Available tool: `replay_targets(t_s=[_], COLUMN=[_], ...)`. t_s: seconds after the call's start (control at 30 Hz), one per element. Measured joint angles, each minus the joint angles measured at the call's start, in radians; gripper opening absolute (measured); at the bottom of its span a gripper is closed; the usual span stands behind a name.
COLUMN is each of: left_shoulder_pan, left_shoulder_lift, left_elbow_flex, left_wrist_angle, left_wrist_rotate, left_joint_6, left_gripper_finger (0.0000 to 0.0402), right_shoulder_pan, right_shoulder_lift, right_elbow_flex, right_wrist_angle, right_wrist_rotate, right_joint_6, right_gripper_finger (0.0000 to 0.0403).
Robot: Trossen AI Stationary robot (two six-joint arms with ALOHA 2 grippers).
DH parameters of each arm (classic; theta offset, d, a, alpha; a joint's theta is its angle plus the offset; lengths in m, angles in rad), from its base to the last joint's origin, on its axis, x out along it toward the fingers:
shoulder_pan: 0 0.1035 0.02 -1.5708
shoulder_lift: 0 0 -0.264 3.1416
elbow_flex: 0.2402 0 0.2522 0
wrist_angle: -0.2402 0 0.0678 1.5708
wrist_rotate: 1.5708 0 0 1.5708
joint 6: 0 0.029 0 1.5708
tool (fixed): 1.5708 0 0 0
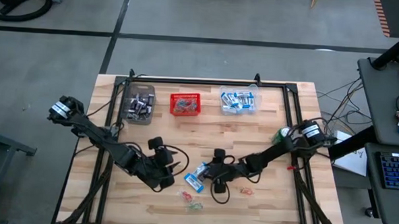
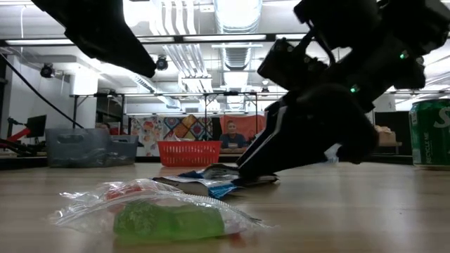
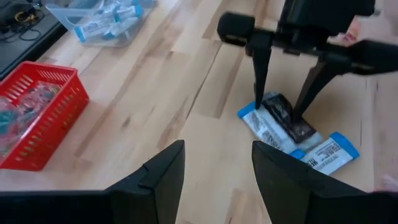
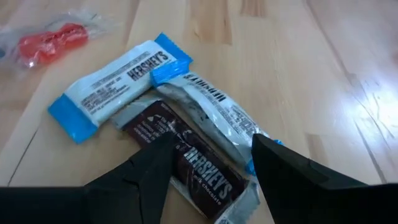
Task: Sort candy
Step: Put the white chocolate into the transparent bin
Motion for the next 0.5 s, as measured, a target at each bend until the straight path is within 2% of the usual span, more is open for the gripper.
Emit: replay_targets(t_s=[0.23, 0.33, 0.5], left_shoulder_pan=[0.0, 0.0, 0.0], left_shoulder_lift=[-0.002, -0.002, -0.002], left_elbow_flex=[0.0, 0.0, 0.0], left_wrist_angle=[0.004, 0.006, 0.007], left_wrist_rotate=[-0.021, -0.022, -0.022], left_joint_6=[0.002, -0.001, -0.001], left_gripper_finger=[0.0171, 0.0171, 0.0171], right_shoulder_pan=[-0.047, -0.08, -0.115], right_shoulder_lift=[0.048, 0.051, 0.051], right_elbow_flex=[0.003, 0.003, 0.002], right_wrist_angle=[0.038, 0.038, 0.041], right_wrist_rotate=[-0.04, -0.097, -0.151], right_joint_6=[0.034, 0.07, 0.058], right_gripper_finger=[0.0196, 0.0155, 0.0054])
